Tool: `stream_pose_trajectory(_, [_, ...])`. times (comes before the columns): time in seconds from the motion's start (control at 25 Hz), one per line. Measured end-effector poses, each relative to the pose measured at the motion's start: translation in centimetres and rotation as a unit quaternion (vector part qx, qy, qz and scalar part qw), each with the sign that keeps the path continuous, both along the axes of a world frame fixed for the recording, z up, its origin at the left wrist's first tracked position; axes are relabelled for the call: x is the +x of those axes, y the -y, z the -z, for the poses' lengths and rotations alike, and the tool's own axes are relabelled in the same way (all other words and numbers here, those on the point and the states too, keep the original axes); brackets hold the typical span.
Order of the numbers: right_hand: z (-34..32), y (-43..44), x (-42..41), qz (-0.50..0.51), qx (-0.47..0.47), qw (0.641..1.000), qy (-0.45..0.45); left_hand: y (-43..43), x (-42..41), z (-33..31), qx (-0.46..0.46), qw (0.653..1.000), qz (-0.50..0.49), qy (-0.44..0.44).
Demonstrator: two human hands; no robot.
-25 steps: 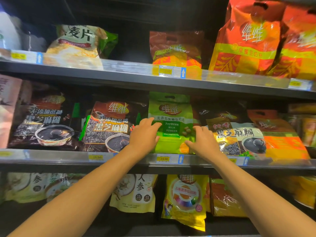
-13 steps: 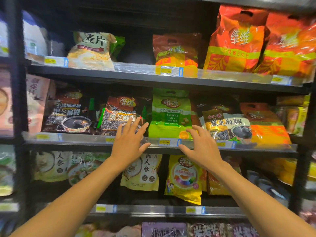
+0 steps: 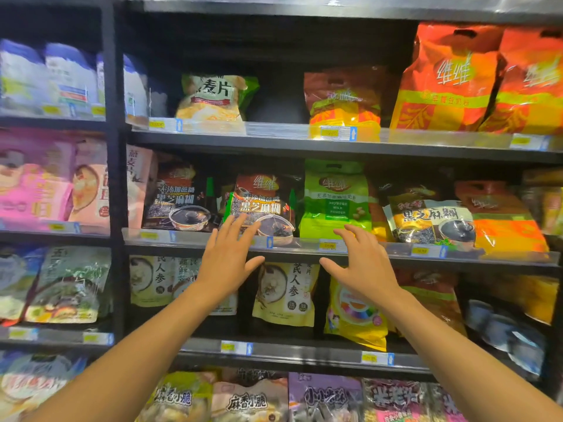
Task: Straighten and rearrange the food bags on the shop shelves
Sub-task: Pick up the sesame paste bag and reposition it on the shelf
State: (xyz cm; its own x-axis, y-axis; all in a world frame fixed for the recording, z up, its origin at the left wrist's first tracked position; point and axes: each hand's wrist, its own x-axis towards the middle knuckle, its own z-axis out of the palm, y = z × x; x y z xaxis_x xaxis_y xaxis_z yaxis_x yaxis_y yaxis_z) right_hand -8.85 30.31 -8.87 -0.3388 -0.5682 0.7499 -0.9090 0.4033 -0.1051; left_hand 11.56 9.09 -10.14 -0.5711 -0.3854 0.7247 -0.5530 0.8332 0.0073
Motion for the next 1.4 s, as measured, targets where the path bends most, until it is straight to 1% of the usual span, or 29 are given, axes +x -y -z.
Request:
stream_pose_trajectory(0.24, [-1.5, 6.4, 0.9, -0.009, 0.002, 1.0, 0.019, 6.9, 0.4, -2.4, 0.069, 0.996, 0.031, -0.048])
stream_pose_trajectory(0.4, [-2.8, 11.3, 0.6, -0.005, 0.018, 0.996, 0.091, 11.9, -0.6, -4.3, 0.13, 0.986, 0.079, -0.071])
stream_pose_trajectory(0.48, [-3.4, 13.8, 0.2, 0.011, 0.026, 0.99, 0.138, 14.7, -1.4, -5.4, 0.181, 0.976, 0.094, -0.075])
stream_pose_trajectory(0.6, [-4.2, 16.6, -0.4, 0.023, 0.045, 0.982, 0.182, 18.2, -3.0, -7.2, 0.265, 0.956, 0.112, -0.066])
stream_pose_trajectory(0.76, [-4.8, 19.3, -1.7, 0.053, 0.055, 0.968, 0.24, 20.8, -5.1, -8.4, 0.362, 0.918, 0.16, -0.023])
stream_pose_trajectory(0.88, [-5.0, 20.7, -2.6, 0.048, 0.069, 0.952, 0.295, 22.0, -6.2, -8.1, 0.449, 0.87, 0.201, 0.028])
stream_pose_trajectory(0.96, [-5.3, 21.1, -2.9, 0.029, 0.068, 0.943, 0.326, 22.5, -6.6, -7.6, 0.486, 0.843, 0.228, 0.043])
stream_pose_trajectory(1.04, [-5.6, 21.4, -3.0, 0.015, 0.07, 0.936, 0.344, 22.7, -6.7, -7.5, 0.499, 0.828, 0.252, 0.035])
stream_pose_trajectory(1.12, [-6.0, 21.6, -3.0, 0.012, 0.074, 0.935, 0.348, 22.6, -6.7, -7.6, 0.503, 0.822, 0.265, 0.029])
stream_pose_trajectory(1.4, [-5.9, 21.9, -3.5, -0.004, 0.047, 0.937, 0.345, 22.0, -6.1, -7.9, 0.496, 0.827, 0.265, 0.02])
